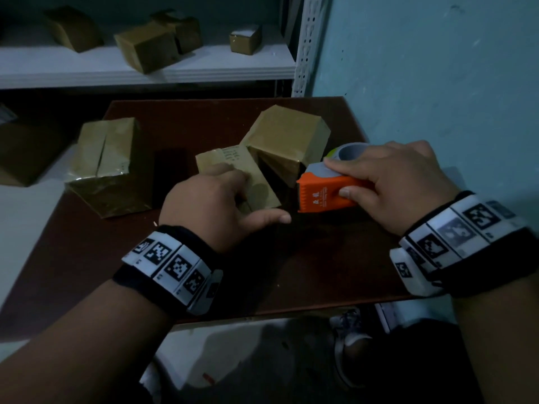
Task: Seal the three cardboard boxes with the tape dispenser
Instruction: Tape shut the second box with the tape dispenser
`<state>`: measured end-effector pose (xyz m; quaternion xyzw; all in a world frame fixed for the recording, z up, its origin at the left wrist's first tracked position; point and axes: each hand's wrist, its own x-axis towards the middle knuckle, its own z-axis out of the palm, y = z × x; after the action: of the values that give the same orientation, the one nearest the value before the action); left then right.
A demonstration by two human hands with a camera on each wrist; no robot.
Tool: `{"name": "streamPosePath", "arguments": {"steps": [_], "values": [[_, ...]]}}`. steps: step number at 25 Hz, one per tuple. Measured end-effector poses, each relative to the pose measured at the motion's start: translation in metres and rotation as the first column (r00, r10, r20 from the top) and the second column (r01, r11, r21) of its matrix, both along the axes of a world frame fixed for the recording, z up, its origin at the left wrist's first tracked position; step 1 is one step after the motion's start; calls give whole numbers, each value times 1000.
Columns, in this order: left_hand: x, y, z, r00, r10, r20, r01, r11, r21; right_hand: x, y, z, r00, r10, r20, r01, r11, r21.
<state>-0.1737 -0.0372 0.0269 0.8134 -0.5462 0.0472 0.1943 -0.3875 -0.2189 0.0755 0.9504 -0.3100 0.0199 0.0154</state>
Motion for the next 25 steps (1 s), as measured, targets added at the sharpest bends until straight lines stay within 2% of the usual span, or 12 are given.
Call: {"name": "streamPosePath", "arguments": {"steps": [4,11,16,19,25], "values": [[-5,-5,-2,999,23,47,-22,1000,-21,9,9,4,999,-34,-16,33,999,-42],[-2,-4,-7,999,-9,34,10,999,-46,43,29,2,983,-156,-95,152,987,-50],[-3,-3,-9,999,-29,35,30,999,-33,45,15,-5,967,-250,-48,244,964,-102],[-2,0,-5,998,-53,19,54,997,-48,41,5,-14,962,-272,-11,272,962,18],[9,-5,5,996,-79,-43,80,997,10,41,13,-39,963,-259,-70,267,954,138]]}}
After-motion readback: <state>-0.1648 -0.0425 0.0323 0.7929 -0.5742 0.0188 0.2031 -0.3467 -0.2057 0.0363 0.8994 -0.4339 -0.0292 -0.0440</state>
